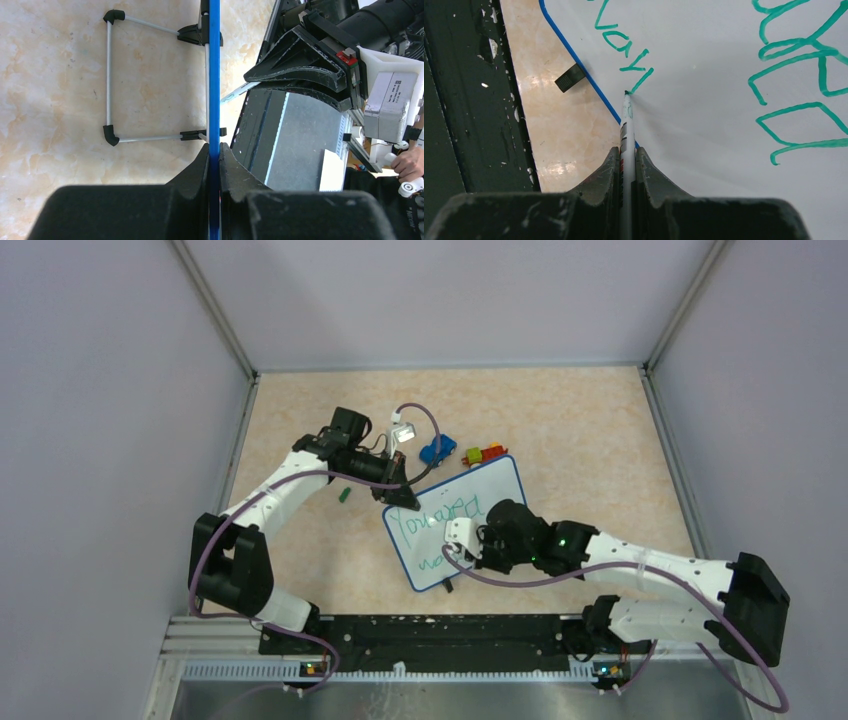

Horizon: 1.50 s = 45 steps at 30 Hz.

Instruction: Write a sentence on the whiteboard

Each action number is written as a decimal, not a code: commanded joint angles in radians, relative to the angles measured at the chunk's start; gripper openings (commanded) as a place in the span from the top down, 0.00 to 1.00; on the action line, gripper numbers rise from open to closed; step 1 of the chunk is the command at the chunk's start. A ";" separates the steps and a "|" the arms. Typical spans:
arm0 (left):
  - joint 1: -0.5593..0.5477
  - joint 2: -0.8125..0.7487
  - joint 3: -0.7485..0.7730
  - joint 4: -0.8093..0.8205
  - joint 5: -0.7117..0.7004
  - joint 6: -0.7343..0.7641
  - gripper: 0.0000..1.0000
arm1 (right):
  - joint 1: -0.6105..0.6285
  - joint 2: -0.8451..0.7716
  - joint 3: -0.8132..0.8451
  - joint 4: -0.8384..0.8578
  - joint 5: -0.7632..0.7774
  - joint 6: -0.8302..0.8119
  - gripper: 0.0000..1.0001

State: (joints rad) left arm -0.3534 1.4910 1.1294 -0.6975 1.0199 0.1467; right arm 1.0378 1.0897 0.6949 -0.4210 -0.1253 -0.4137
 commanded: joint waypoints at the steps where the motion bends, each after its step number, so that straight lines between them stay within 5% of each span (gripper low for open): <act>1: -0.007 0.017 0.000 0.012 -0.027 0.008 1.00 | -0.010 0.002 0.045 0.075 0.061 0.018 1.00; 37: -0.007 0.018 0.003 0.013 -0.025 0.005 1.00 | -0.084 -0.051 0.060 0.052 0.037 0.047 1.00; 45: -0.007 0.014 0.000 0.013 -0.026 0.007 1.00 | -0.084 -0.078 0.098 -0.028 -0.120 0.019 1.00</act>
State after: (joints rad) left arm -0.3534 1.4910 1.1294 -0.6960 1.0195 0.1432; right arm 0.9680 1.0519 0.7319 -0.4240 -0.1673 -0.3756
